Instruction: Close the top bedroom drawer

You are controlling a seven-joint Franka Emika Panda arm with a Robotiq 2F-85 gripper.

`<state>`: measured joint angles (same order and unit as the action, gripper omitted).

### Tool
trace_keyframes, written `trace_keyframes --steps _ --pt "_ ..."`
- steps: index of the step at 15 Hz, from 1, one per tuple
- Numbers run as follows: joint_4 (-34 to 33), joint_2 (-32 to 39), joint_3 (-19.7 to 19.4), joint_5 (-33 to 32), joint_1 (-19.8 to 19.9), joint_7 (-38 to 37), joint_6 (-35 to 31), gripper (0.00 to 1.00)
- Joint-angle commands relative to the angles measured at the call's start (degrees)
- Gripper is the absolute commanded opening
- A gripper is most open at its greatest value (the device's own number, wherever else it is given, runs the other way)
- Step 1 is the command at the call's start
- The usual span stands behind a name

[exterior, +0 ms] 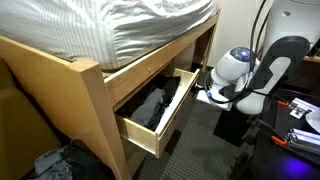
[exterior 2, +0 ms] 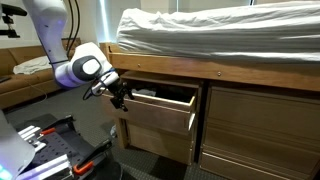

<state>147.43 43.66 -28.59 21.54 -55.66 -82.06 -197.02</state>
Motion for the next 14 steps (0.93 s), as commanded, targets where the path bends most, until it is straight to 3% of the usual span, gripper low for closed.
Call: trace_keyframes --steps 1,4,5,6,7,8,11,13,14 --pt "-0.5 -0.2 2.2 5.0 1.4 4.9 -0.3 1.00" --pt "-0.7 0.0 1.9 5.2 1.2 4.6 0.2 1.00" --pt "-4.6 4.5 -1.9 8.9 -3.0 3.5 1.3 1.00" --pt "-5.9 7.3 -3.9 12.4 -4.8 4.1 -2.6 1.00" --pt "-9.2 8.9 -3.9 14.2 -3.8 5.2 -3.6 1.00" --pt "-12.6 10.6 -8.1 13.5 -7.2 1.2 -1.1 1.00" --pt "-19.5 14.9 -11.0 16.7 -8.9 -4.4 -1.3 1.00" --pt "-20.6 13.2 -8.3 16.4 -5.8 -5.8 -1.1 1.00" --pt "-11.8 4.7 -7.3 12.3 -6.6 -7.4 -1.0 1.00"
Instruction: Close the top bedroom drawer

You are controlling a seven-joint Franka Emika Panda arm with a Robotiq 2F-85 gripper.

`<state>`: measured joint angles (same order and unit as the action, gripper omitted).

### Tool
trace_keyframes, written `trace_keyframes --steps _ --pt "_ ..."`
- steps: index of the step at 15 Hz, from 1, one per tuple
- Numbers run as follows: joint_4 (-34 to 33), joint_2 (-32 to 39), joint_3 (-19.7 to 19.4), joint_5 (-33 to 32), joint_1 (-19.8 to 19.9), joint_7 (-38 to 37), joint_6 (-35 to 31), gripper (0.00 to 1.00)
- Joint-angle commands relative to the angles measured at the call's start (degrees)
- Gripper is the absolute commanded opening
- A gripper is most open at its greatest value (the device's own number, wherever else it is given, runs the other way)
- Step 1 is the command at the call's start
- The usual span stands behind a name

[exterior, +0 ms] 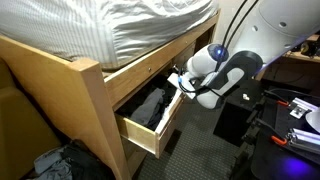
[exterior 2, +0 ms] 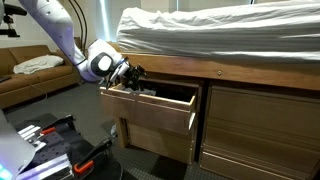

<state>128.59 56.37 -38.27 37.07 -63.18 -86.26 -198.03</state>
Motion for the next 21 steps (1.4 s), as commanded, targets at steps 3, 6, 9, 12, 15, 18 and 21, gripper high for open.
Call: trace_keyframes --steps 3,6,9,12,15,18,21 --pt "2.5 -3.4 3.3 1.1 1.3 -0.3 0.0 1.00" --pt "5.2 -10.4 8.0 -3.1 6.5 2.0 0.1 1.00" --pt "4.6 -15.5 15.8 -8.1 14.7 2.6 0.0 1.00" --pt "4.9 -19.5 26.2 -10.7 25.3 4.3 1.6 1.00" --pt "5.1 -21.7 36.8 -15.5 37.1 3.9 3.1 1.00" --pt "3.9 -20.1 37.6 -12.4 37.5 5.8 3.0 1.00" --pt "3.8 -20.0 38.2 -11.8 38.6 6.7 3.2 1.00"
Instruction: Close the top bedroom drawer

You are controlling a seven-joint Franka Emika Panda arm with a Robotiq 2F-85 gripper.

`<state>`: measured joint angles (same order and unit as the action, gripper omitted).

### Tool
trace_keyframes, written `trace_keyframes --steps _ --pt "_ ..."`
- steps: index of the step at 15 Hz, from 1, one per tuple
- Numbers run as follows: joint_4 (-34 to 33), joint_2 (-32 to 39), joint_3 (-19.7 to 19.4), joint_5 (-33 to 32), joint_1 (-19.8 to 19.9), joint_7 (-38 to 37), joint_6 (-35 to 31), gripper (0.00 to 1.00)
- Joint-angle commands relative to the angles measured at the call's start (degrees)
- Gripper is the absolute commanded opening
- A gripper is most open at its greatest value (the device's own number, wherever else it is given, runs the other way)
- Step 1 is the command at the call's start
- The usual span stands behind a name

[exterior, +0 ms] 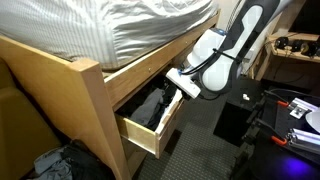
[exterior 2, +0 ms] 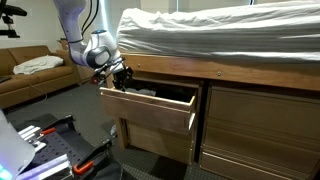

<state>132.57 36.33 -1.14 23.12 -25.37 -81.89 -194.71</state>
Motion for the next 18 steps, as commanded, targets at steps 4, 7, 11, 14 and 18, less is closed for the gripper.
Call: trace_keyframes --steps 4,7,11,14,18 --pt "-0.1 -3.1 13.1 -2.8 13.0 4.5 9.5 1.00" --pt "-0.6 -3.5 18.0 -2.3 18.5 7.7 14.5 1.00" --pt "-1.4 -1.6 26.8 -0.7 27.4 17.0 23.1 1.00" --pt "-0.4 -3.1 26.6 1.1 27.1 23.5 32.4 1.00" --pt "-0.2 -4.8 19.4 -1.2 20.0 26.1 45.8 1.00"
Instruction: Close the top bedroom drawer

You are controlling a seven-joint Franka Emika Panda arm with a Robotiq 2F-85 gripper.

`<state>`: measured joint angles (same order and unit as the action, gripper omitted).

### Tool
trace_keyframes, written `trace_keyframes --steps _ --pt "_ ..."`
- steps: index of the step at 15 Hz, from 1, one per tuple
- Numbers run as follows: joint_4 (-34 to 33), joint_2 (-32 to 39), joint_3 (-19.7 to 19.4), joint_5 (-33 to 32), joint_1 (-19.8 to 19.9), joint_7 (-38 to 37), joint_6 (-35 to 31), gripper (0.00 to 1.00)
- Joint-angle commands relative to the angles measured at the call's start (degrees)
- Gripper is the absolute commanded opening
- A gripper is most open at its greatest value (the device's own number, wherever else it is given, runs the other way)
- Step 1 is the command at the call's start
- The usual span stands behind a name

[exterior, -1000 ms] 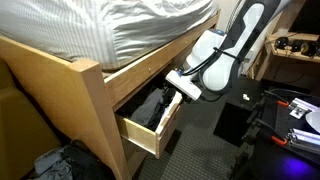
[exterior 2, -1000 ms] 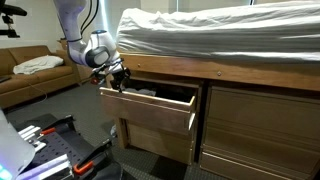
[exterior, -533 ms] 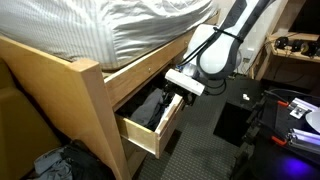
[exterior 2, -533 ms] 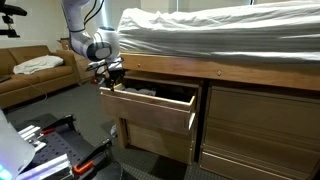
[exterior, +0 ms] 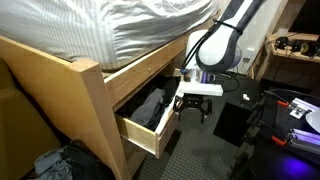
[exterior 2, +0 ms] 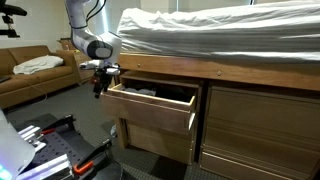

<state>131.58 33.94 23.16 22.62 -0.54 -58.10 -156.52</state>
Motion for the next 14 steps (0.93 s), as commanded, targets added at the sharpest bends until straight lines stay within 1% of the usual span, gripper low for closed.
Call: trace_keyframes --steps 1,2,3,4,6,9,10,11,12,13,14 --pt "1.7 -3.1 -10.4 -4.5 -10.8 -2.0 6.2 1.00" --pt "-0.2 -1.0 -6.5 1.1 -6.7 2.2 5.4 1.00" --pt "0.0 -1.1 -8.9 -0.8 -9.1 0.9 5.4 1.00" --pt "0.1 -1.0 -10.3 -1.5 -10.8 0.2 5.3 1.00" --pt "0.2 -1.0 -10.9 -1.8 -12.1 -0.3 5.2 1.00" --pt "-0.7 3.0 -19.9 -10.2 -21.0 -8.0 1.6 1.00" --pt "-0.8 4.5 -23.5 -13.7 -24.5 -11.3 0.3 1.00" --pt "1.0 6.0 -25.9 -16.4 -26.8 -12.9 -3.6 1.00" --pt "1.4 8.2 -28.1 -18.7 -29.0 -14.5 -8.5 1.00" --pt "1.4 10.6 -31.1 -20.9 -31.9 -15.9 -12.1 1.00" --pt "1.9 12.8 -33.4 -21.6 -34.2 -16.5 -17.3 1.00"
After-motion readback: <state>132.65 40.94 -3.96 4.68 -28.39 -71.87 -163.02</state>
